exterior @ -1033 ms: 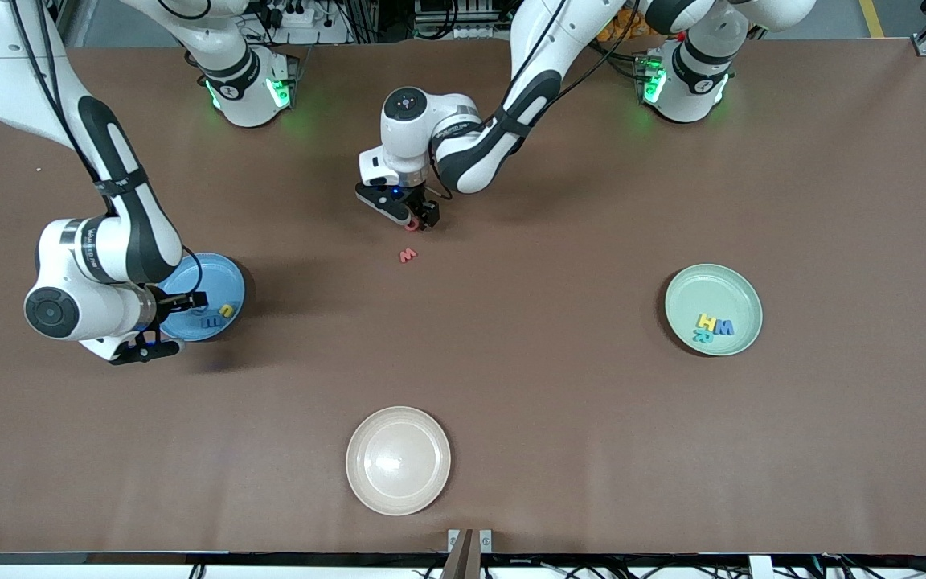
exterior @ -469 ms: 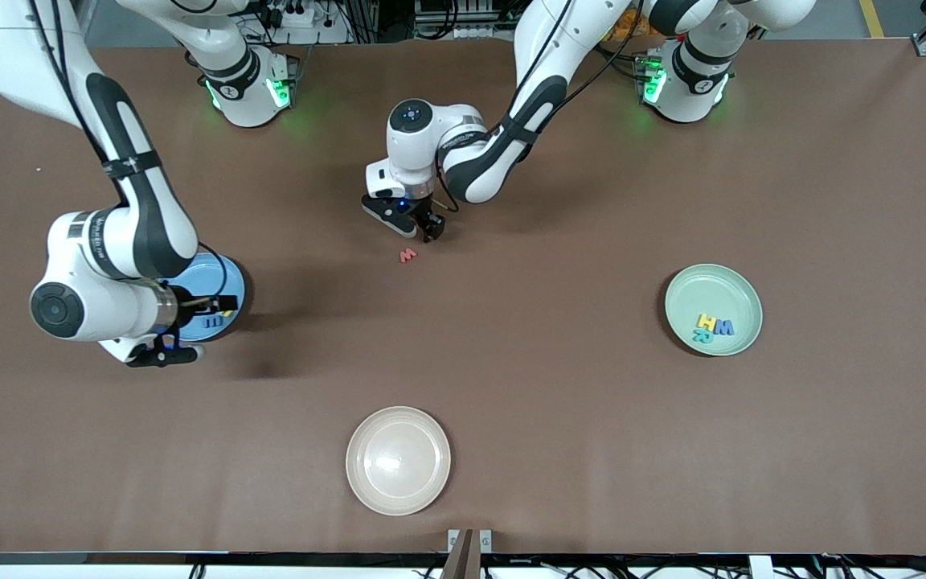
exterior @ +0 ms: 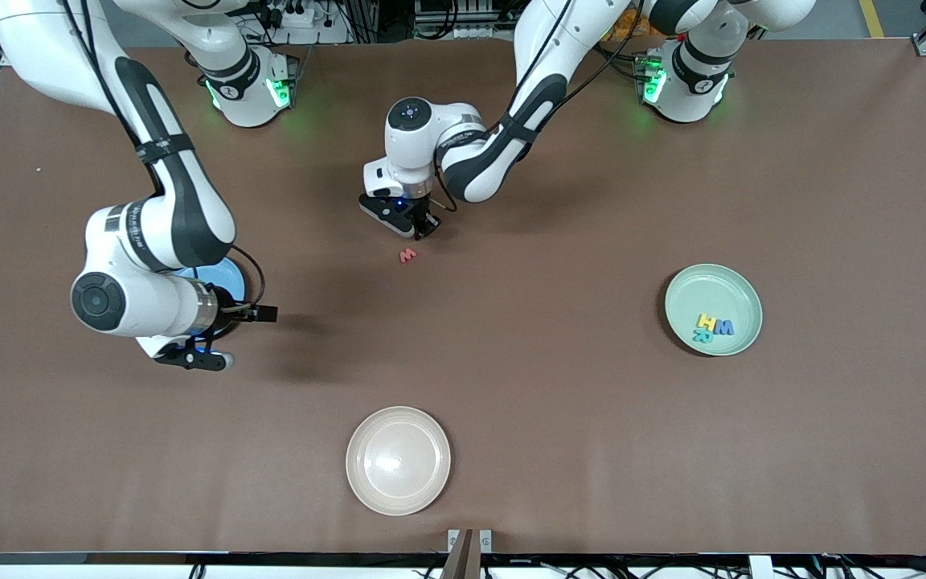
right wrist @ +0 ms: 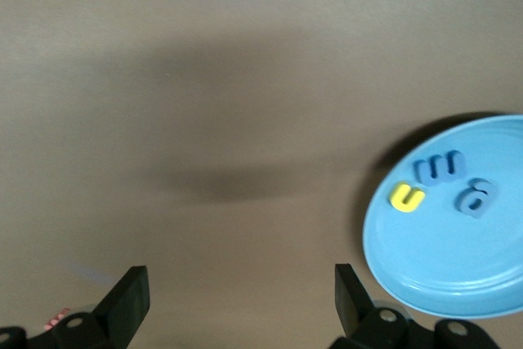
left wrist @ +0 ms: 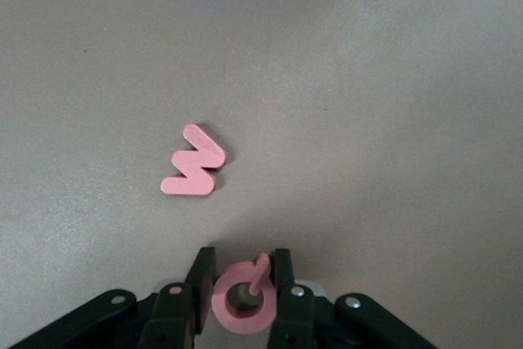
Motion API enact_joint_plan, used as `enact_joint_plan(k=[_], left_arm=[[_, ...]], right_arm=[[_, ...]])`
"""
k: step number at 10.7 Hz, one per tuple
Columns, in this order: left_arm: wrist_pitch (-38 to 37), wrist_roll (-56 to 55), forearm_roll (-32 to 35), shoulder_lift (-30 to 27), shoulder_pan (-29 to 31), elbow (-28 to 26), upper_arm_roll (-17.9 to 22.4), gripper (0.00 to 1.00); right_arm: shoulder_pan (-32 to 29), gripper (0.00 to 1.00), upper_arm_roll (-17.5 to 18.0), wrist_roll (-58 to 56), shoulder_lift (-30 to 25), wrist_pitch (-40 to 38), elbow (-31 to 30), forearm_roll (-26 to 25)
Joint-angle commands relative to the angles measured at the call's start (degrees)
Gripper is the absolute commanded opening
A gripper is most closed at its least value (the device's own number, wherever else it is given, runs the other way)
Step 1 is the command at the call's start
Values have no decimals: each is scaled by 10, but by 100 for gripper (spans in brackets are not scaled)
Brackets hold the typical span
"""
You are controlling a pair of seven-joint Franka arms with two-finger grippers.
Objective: Sort upper and lower case letters into plates
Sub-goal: 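Grasp the pink Q with the left gripper while the right gripper returns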
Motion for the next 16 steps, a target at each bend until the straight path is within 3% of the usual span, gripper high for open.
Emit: enact_joint_plan(k=[1,4,6,9,12,16], left_arm=[[-8,-9,6,-4,-1,1,4,0],[-86,-68,-6,-71,4,0,3,0],[-155,-66,-34,-128,44,-5,-2,0],[-241,-55,-50,-215,145,-42,-24,0],[-330,17,-50,-263,249,-54,-28,0],[-364,140,-51,-303,367,-103,-27,0]], right_arm=[[1,100,18,13,-7,19,-1,3],[10,100,68,41,-4,92,-31,4],[19,100,101,109,0,115,-40,4],[34,100,112,233,8,130,-58,8],[52,100,138,386,40,178,-66,8],[78,100,139,610,58,208,-73,7]])
